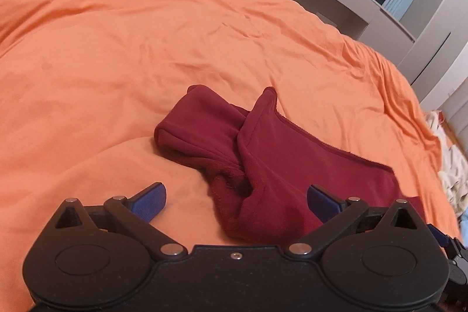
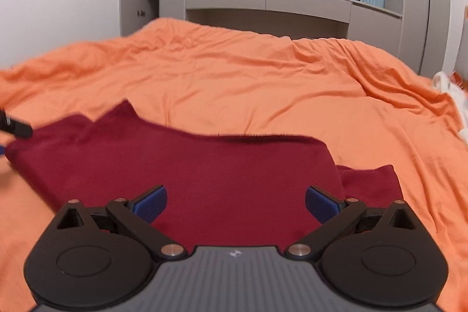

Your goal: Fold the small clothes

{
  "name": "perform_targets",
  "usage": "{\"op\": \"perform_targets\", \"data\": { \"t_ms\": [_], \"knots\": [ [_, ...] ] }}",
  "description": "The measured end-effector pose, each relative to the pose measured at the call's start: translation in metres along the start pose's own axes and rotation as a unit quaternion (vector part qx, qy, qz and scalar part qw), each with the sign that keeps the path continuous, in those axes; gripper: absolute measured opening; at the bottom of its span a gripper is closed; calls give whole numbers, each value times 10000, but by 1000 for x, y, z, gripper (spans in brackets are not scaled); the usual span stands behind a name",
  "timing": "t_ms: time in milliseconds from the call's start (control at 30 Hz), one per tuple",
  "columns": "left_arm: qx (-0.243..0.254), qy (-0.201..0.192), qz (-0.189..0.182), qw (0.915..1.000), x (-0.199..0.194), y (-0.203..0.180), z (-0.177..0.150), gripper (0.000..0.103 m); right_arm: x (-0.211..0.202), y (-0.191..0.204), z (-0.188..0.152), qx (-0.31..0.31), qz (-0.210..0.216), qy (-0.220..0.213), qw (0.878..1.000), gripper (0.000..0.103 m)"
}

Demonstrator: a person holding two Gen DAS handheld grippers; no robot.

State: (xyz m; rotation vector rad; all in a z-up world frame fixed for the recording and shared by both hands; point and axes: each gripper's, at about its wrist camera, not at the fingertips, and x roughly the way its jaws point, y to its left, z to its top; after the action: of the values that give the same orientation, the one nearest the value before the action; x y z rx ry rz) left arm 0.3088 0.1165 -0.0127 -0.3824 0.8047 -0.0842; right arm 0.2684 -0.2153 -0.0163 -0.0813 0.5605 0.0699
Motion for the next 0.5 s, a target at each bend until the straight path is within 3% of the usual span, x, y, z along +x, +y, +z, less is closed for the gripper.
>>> {"op": "perform_targets", "data": {
  "t_ms": [233,500],
  "knots": [
    [245,19,263,9994,8,-11,-6,102,1,33,-18,-459,-415,-247,9978,103],
    [363,-14,365,9987,13,-14,-9,103,7,32,-28,-370,-262,-117,9989,103]
  ]
}}
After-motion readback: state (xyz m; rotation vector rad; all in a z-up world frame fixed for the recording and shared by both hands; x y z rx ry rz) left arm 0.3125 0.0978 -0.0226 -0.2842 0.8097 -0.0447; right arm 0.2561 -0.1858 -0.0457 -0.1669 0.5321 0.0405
